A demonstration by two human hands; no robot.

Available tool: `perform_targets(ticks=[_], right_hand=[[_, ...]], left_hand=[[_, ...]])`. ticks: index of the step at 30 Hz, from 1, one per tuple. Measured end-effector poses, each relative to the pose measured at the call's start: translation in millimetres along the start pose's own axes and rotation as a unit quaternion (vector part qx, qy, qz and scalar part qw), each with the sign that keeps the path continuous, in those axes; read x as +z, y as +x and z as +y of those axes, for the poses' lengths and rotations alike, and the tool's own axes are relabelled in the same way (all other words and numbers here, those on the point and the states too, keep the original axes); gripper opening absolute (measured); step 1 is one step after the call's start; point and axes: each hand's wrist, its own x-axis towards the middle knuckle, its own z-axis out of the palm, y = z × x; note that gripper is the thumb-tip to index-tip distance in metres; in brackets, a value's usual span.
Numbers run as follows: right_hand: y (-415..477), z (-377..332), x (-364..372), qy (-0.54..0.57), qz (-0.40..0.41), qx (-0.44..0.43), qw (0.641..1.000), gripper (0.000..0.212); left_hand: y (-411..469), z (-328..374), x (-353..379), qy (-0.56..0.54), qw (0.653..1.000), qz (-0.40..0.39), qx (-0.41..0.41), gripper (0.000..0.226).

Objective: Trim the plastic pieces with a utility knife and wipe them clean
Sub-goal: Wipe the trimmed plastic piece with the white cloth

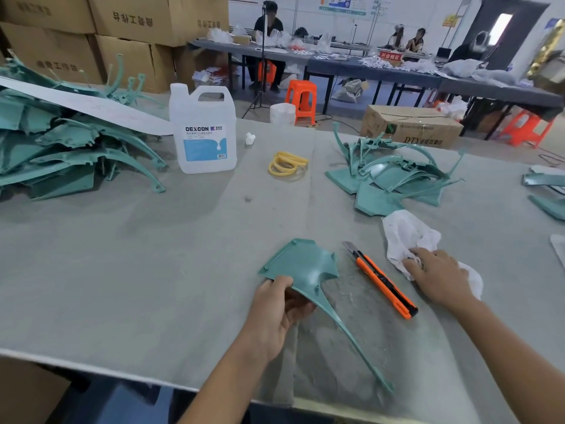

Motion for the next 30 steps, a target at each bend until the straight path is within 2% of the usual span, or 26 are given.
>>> perform_targets(ticks=[6, 9, 12, 18, 20, 22, 23, 24, 25, 26, 28, 30], right_hand=[[-5, 1, -30, 0.144, 0.141, -0.029, 0.979, 0.032], [-10, -10, -56, 0.241, 0.146, -0.019, 0.959, 0.023], [-23, -34, -84, 0.308, 0.165, -0.029, 0.937, 0.030], [-86, -119, -150, 0.416, 0.224, -0.183, 0.862, 0.010], [-106, -156, -160, 0.450, 0.157, -0.239, 0.846, 0.031], [-132, -171, -139, 0.402, -0.026, -0.325, 0.856, 0.029], [-142, -180, -131, 0.342, -0.070, -0.342, 0.872, 0.025], [-151, -186, -121, 0.261, -0.079, -0.398, 0.876, 0.023], [-159, -192, -110, 0.223, -0.095, -0.448, 0.860, 0.025], [-162, -194, -98, 0.232, -0.113, -0.448, 0.856, 0.029], [-168, -191, -88, 0.241, -0.069, -0.432, 0.867, 0.046], [-170, -195, -83, 0.246, -0.050, -0.422, 0.871, 0.052]], left_hand=[[-2, -2, -5, -0.046, 0.999, -0.005, 0.021, 0.022], [-5, 1, -4, -0.064, 0.998, -0.008, 0.028, 0.023], [-15, 9, -1, -0.077, 0.996, -0.025, 0.029, 0.029], [-51, 28, 13, -0.040, 0.992, -0.113, 0.047, 0.037], [-64, 31, 19, -0.022, 0.987, -0.148, 0.059, 0.045], [-73, 32, 25, -0.020, 0.981, -0.181, 0.073, 0.048], [-77, 33, 26, -0.017, 0.977, -0.197, 0.082, 0.042], [-80, 35, 26, -0.015, 0.972, -0.217, 0.089, 0.035], [-83, 38, 24, -0.022, 0.967, -0.238, 0.089, 0.032], [-85, 40, 21, -0.041, 0.963, -0.254, 0.078, 0.032], [-85, 42, 15, -0.082, 0.956, -0.277, 0.052, 0.045], [-87, 42, 14, -0.093, 0.953, -0.284, 0.044, 0.055]])
